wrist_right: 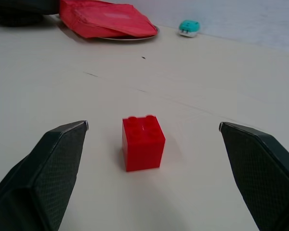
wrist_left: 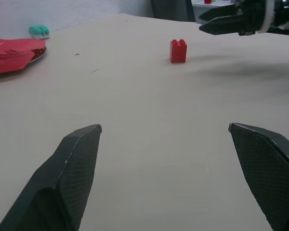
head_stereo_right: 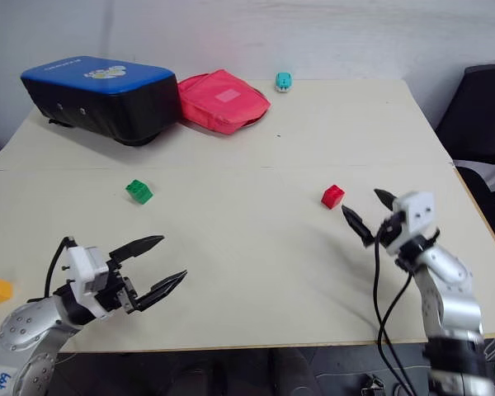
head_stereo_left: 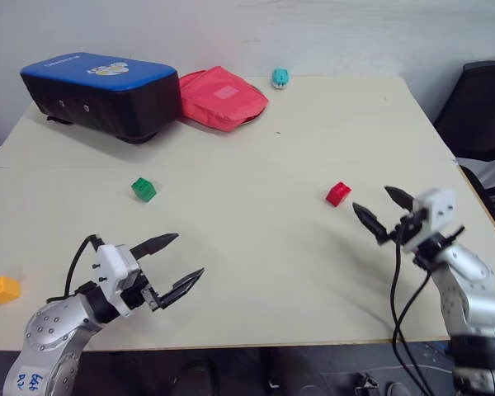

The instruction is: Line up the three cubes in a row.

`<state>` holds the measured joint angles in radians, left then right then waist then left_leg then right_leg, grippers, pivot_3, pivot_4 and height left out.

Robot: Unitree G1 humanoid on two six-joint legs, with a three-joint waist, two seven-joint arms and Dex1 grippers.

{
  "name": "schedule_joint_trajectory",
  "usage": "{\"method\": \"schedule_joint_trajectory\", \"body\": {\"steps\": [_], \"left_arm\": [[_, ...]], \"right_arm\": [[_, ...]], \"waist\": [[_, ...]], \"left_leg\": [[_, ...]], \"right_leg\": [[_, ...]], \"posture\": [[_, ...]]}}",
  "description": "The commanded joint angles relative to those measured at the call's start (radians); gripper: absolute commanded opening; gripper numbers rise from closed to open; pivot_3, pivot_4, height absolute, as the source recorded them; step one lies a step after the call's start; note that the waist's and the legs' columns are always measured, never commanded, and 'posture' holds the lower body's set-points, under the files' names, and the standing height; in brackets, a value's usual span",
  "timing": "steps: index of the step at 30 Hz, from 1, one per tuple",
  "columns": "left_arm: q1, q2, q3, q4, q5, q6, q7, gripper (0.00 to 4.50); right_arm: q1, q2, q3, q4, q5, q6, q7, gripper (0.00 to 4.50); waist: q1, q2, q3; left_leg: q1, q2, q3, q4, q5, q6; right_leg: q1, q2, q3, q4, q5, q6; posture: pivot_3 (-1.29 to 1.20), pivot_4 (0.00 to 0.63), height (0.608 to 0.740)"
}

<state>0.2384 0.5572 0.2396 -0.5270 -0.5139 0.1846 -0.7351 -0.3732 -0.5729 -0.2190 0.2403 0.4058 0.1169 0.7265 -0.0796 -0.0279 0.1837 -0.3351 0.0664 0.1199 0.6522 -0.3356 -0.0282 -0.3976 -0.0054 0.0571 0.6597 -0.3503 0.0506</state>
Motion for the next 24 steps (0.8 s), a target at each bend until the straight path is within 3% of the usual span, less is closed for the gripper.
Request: {"method": "schedule_joint_trajectory", "body": {"steps": [1, 5, 10, 13, 21, 24], "left_arm": [[-0.013, 0.004, -0.004, -0.001, -0.011, 0.005, -0.005, 4.46], [-0.016, 0.001, -0.011, -0.010, -0.005, 0.013, 0.001, 4.46], [-0.010, 0.001, -0.013, -0.019, -0.002, 0.020, 0.007, 4.46], [-0.005, 0.003, -0.010, -0.027, -0.002, 0.024, 0.011, 4.50], [-0.005, 0.014, 0.013, -0.022, -0.001, 0.024, 0.017, 4.50], [0.001, 0.022, 0.033, -0.017, -0.005, 0.023, 0.012, 4.50]], "right_arm": [[-0.120, -0.032, 0.032, 0.175, -0.059, -0.031, 0.053, 4.50], [-0.315, -0.032, 0.084, 0.415, -0.112, -0.018, 0.125, 4.50], [-0.439, -0.014, 0.130, 0.610, -0.181, -0.099, 0.201, 4.50], [-0.479, 0.003, 0.142, 0.684, -0.204, -0.114, 0.225, 3.95], [-0.495, 0.011, 0.125, 0.738, -0.217, -0.165, 0.262, 1.49], [-0.423, -0.002, 0.138, 0.489, -0.087, -0.145, 0.576, 1.52]], "waist": [[0.000, 0.000, 0.000], [-0.005, 0.000, 0.000], [-0.007, 0.000, 0.000], [-0.007, 0.000, 0.000], [-0.006, 0.000, 0.000], [-0.004, 0.001, 0.001]], "left_leg": [[0.000, 0.000, 0.000, 0.000, 0.000, 0.000], [0.000, 0.000, 0.001, 0.001, 0.000, 0.001], [0.000, 0.001, 0.001, 0.001, 0.000, 0.000], [0.000, 0.001, 0.001, 0.001, 0.000, 0.000], [0.000, 0.001, 0.001, 0.002, 0.000, 0.000], [0.000, 0.001, 0.001, 0.001, 0.000, 0.000]], "right_leg": [[0.000, -0.001, 0.000, 0.000, 0.000, 0.000], [0.000, -0.001, 0.000, 0.000, 0.000, 0.000], [0.000, 0.000, 0.000, 0.000, 0.000, 0.000], [0.000, -0.001, 0.000, 0.000, 0.000, 0.000], [0.000, -0.001, 0.000, 0.000, 0.000, 0.000], [0.000, -0.001, 0.000, 0.000, 0.000, 0.000]], "posture": [[0.00, 0.150, 0.740], [0.00, 0.150, 0.740], [0.00, 0.150, 0.740], [0.00, 0.150, 0.740], [0.00, 0.150, 0.740], [0.00, 0.150, 0.740]]}}
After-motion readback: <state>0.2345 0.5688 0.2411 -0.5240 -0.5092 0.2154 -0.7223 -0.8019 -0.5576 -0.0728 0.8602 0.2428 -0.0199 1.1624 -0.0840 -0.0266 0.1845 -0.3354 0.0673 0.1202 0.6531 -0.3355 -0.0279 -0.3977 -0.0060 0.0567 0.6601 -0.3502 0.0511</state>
